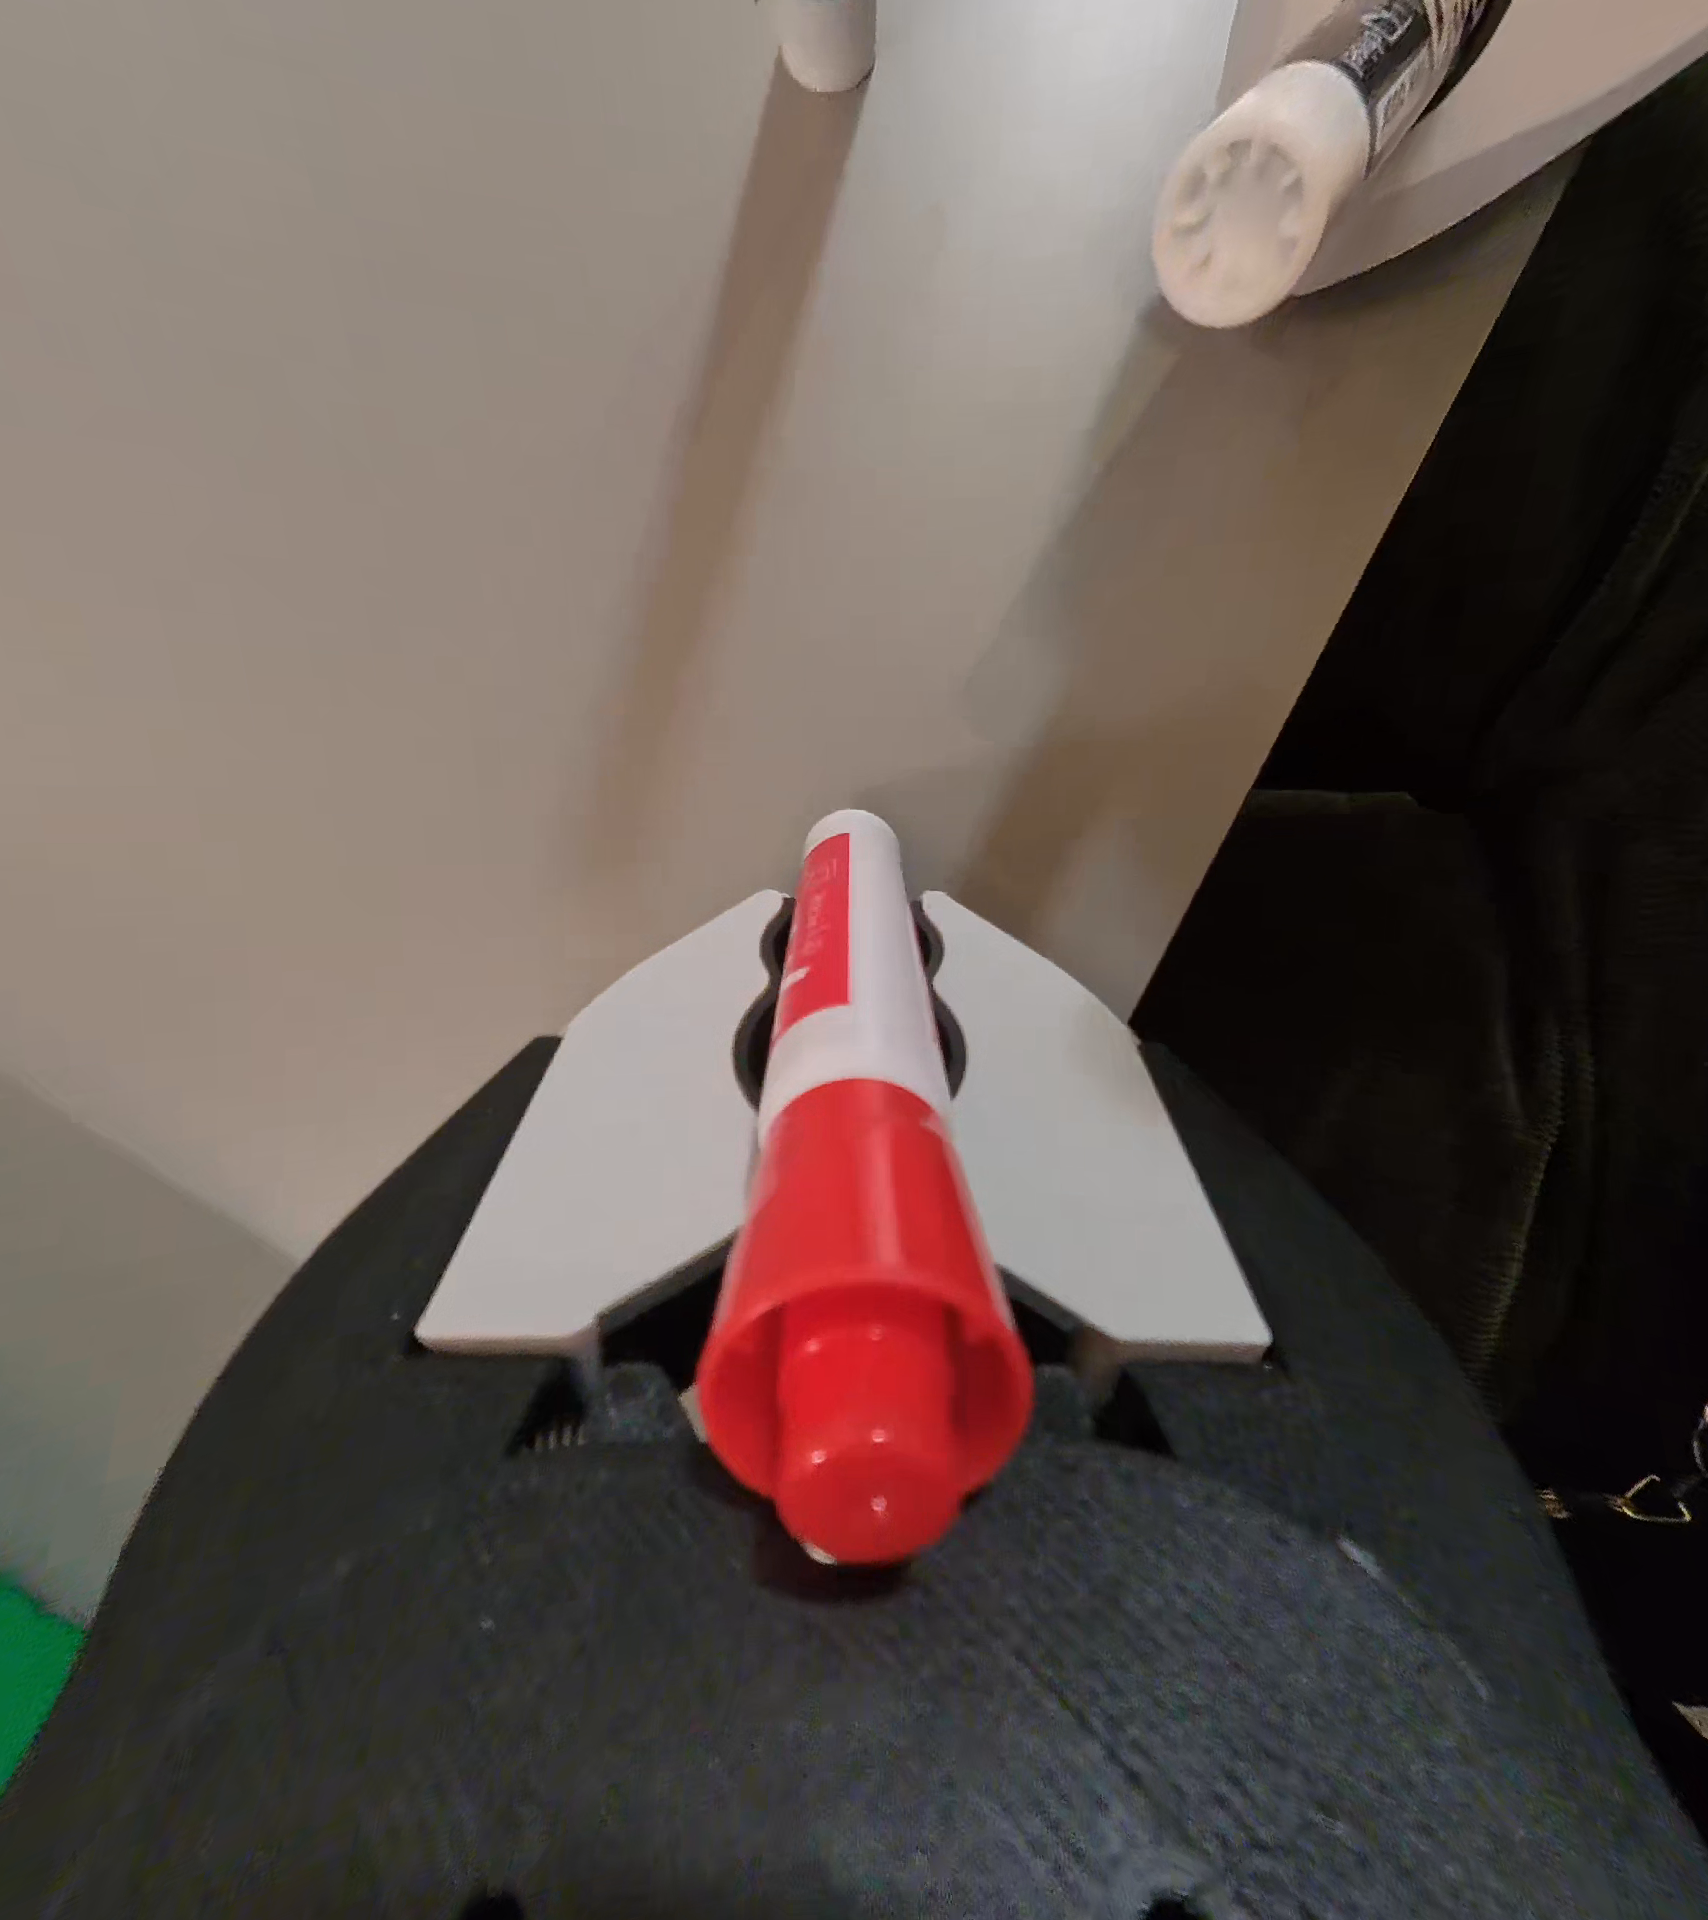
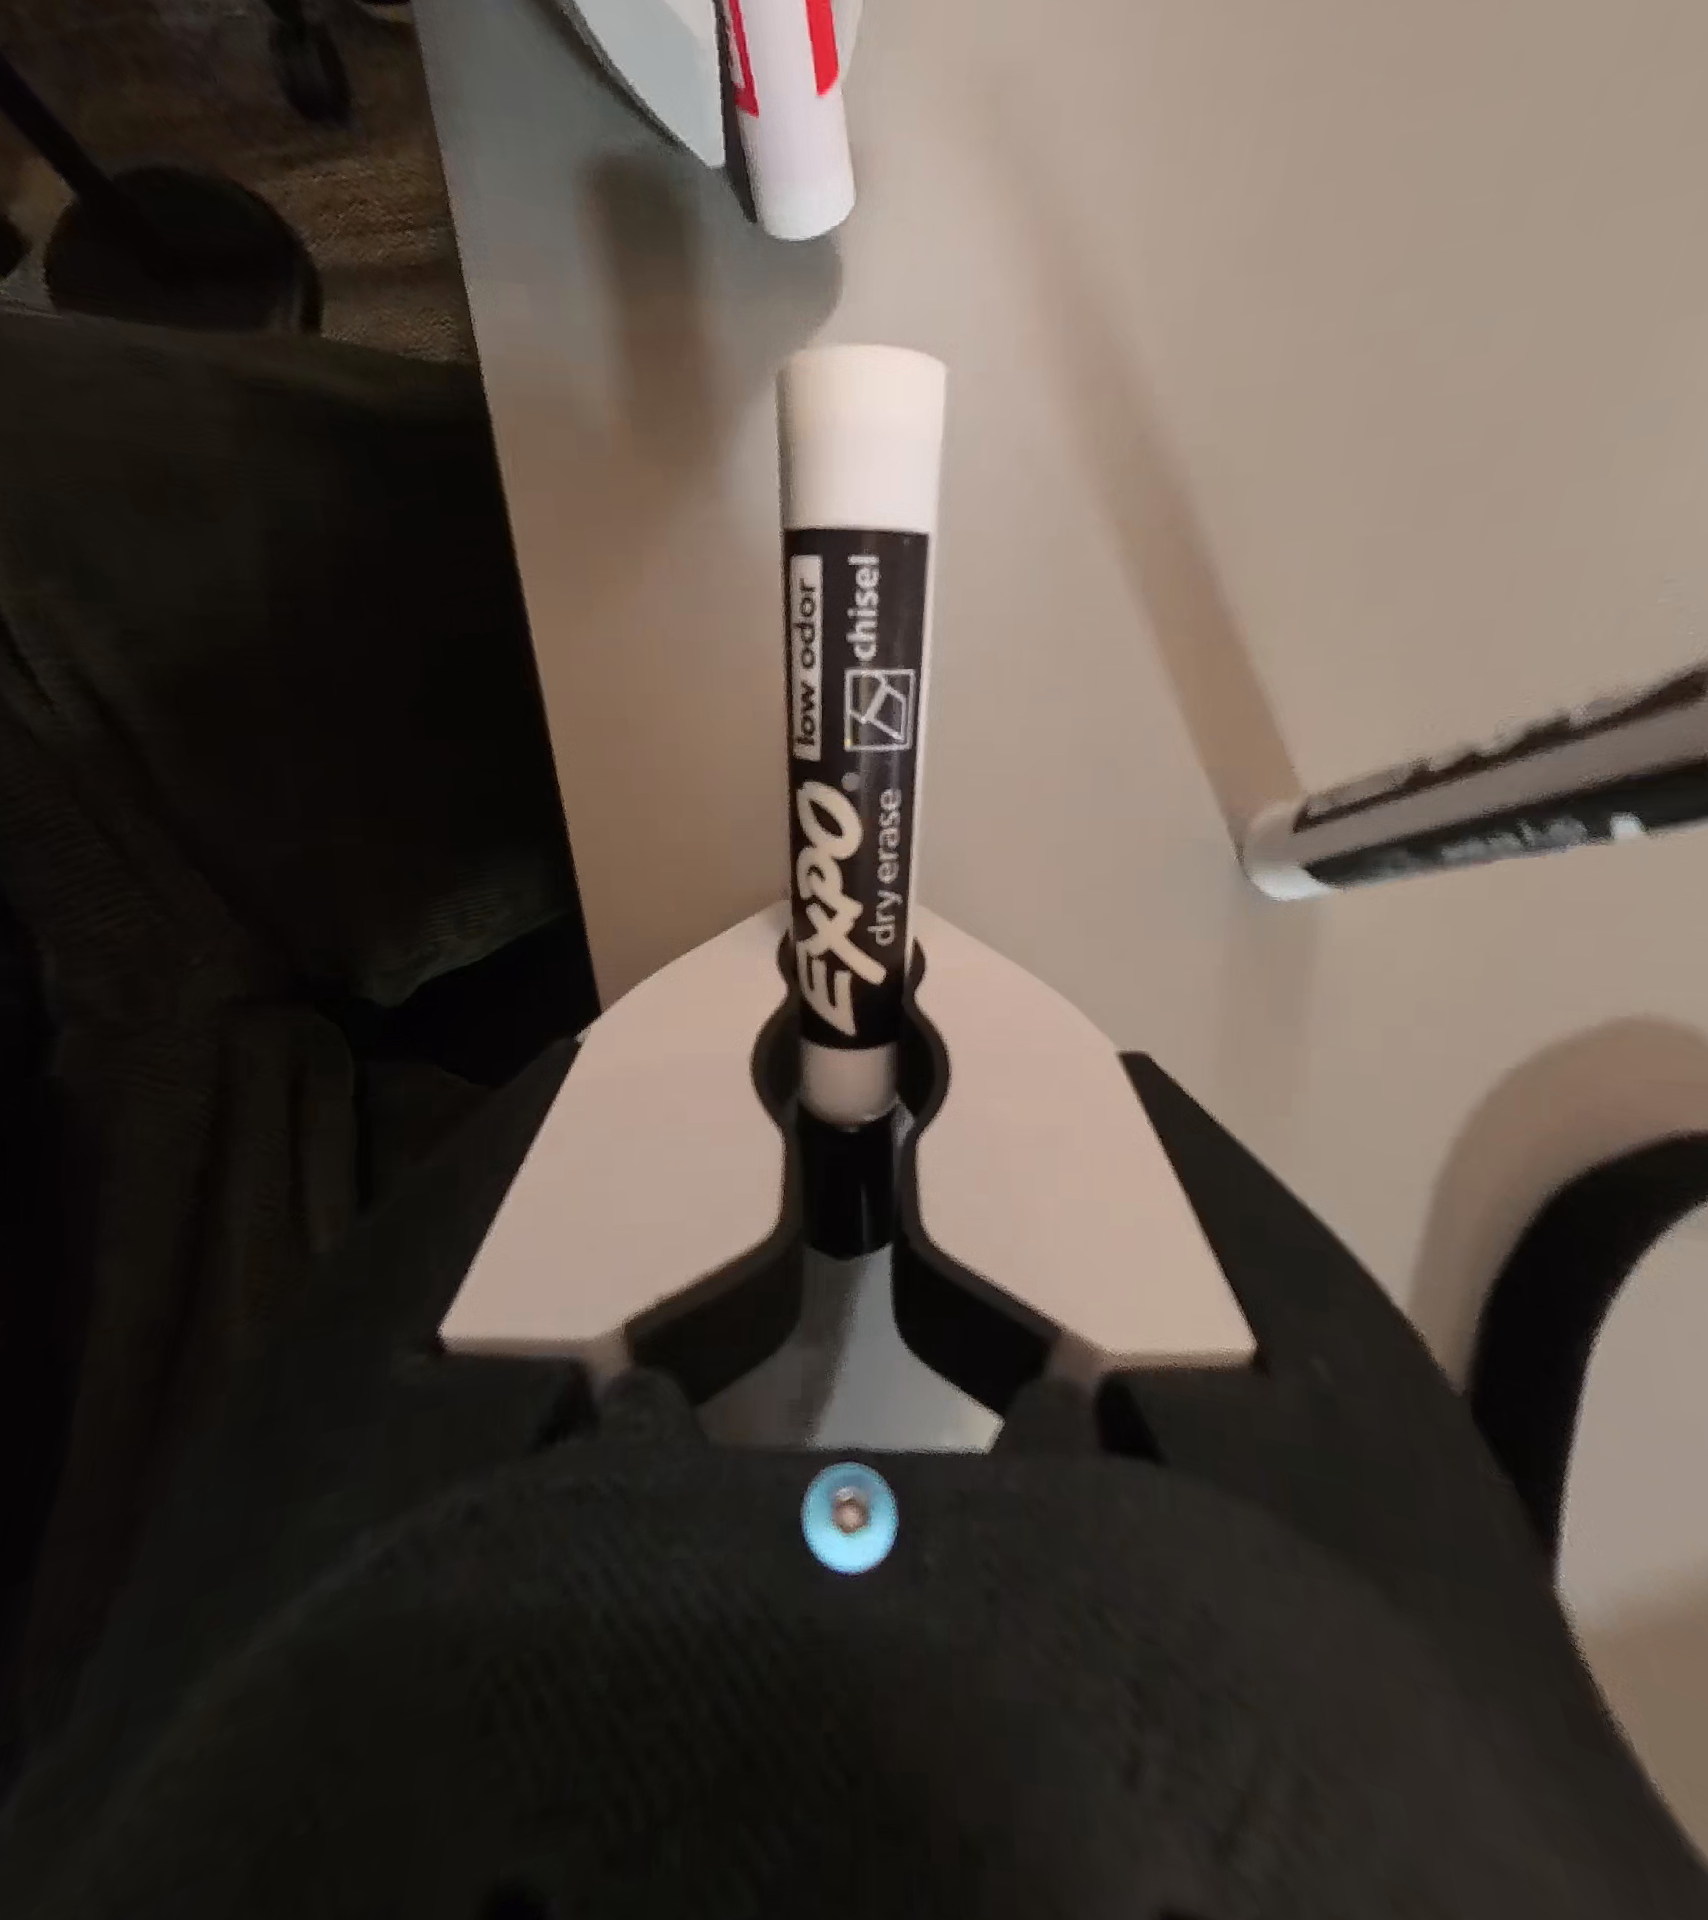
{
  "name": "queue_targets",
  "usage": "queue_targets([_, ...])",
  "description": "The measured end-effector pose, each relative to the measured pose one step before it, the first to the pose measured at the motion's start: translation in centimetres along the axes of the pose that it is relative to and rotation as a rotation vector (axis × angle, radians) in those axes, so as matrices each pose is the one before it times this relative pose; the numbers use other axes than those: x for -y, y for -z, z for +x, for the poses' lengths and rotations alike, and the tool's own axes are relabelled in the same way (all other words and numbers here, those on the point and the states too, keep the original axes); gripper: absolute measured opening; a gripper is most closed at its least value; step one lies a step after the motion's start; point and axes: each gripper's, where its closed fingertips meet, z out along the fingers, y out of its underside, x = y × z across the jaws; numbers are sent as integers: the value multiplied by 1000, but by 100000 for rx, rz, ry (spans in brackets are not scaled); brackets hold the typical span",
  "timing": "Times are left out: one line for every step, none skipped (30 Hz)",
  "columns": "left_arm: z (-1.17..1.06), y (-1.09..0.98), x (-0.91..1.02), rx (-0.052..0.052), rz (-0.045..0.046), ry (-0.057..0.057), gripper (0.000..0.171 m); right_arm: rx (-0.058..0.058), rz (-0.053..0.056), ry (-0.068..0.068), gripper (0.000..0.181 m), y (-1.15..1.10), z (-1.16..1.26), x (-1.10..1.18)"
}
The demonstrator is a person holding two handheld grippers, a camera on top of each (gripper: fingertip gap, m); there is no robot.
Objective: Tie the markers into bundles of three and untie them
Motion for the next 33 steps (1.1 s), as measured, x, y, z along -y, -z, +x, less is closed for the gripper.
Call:
queue_targets([-91,249,-342,1503,-821,883,22,956,166,871,14,-222,-105,277])
queue_targets([-46,203,-372,1399,-1790,802,22,754,118,814,14,-186,-88,241])
queue_targets([-44,152,-421,1378,-3124,315,21,610,70,713,14,-151,-69,206])
queue_targets([-154,121,-395,2490,-3768,-569,22,618,82,544,14,-140,-85,173])
queue_targets([-105,108,-267,2507,-3330,-1417,22,558,105,360,14,-126,-87,135])
queue_targets([67,96,-83,1653,-2346,-1559,22,496,22,236,13,-112,-86,96])
queue_targets([214,45,8,385,-1879,-1254,22,428,-130,137,14,-109,-98,36])
queue_targets([297,-34,15,-376,-2098,-1096,22,348,-272,85,14,-85,-111,-17])
queue_targets([243,-113,14,-86,-2027,-1372,22,187,-387,68,14,-60,-104,-55])
queue_targets([183,-149,107,154,-1296,-1476,22,-24,-345,31,14,-42,-85,-61])
queue_targets([137,-189,159,-165,-855,-1112,22,-165,-101,-126,14,25,-64,-48])
queue_targets([21,-111,361,-29,318,-837,21,-236,-64,-313,14,79,-78,-90])
queue_targets([31,-85,330,-595,122,-668,22,-456,-186,-420,14,99,-49,-159])
queue_targets([44,-64,270,-927,-362,-905,20,-572,-76,-446,13,116,-47,-180])
queue_targets([45,-50,211,-971,-800,-1069,20,-637,-78,-583,13,151,-22,-216])
queue_targets([50,-40,184,-778,-1190,-1372,20,-723,-149,-746,14,171,-4,-249])
queue_targets([10,-57,207,-333,-1190,-1692,20,-723,-134,-890,14,187,12,-259])
queue_targets([-18,-82,293,-138,-736,-1676,20,-785,-140,-972,14,182,25,-289])
queue_targets([-11,-100,335,-492,-371,-1407,20,-813,-152,-1027,14,205,46,-308])
queue_targets([-5,-117,361,-754,-196,-1101,20,-809,-133,-1071,13,201,61,-305])
queue_targets([-17,-108,351,-738,-97,-1005,20,-824,-145,-1105,14,209,67,-318])
queue_targets([24,-112,331,-925,-57,-1010,20,-780,-178,-1128,14,203,85,-314])
queue_targets([91,-179,267,-1309,-495,-1036,20,-800,-191,-1065,14,203,96,-316])
queue_targets([134,-249,178,-1328,-885,-1071,20,-754,-168,-994,14,190,90,-296])
queue_targets([13,-212,168,-400,-877,-1243,20,-694,-157,-982,14,179,98,-281])
queue_targets([-4,-62,299,-115,299,-1143,20,-648,-135,-929,14,161,116,-257])
queue_targets([42,-42,205,-554,-7,-704,20,-626,-139,-803,14,150,114,-240])
queue_targets([-6,-40,168,-361,49,-375,20,-628,-159,-661,14,128,118,-208])
queue_targets([-84,-42,131,80,210,-274,20,-513,-93,-599,14,118,115,-192])
queue_targets([-115,-37,124,438,407,-293,20,-376,-21,-552,14,98,94,-142])
queue_targets([-59,-32,115,304,648,-373,20,-309,26,-421,14,64,85,-106])
queue_targets([25,-10,91,-119,823,-325,20,-237,79,-300,14,62,79,-64])
queue_targets([105,-12,38,-528,739,-420,20,-121,115,-222,14,39,68,-30])
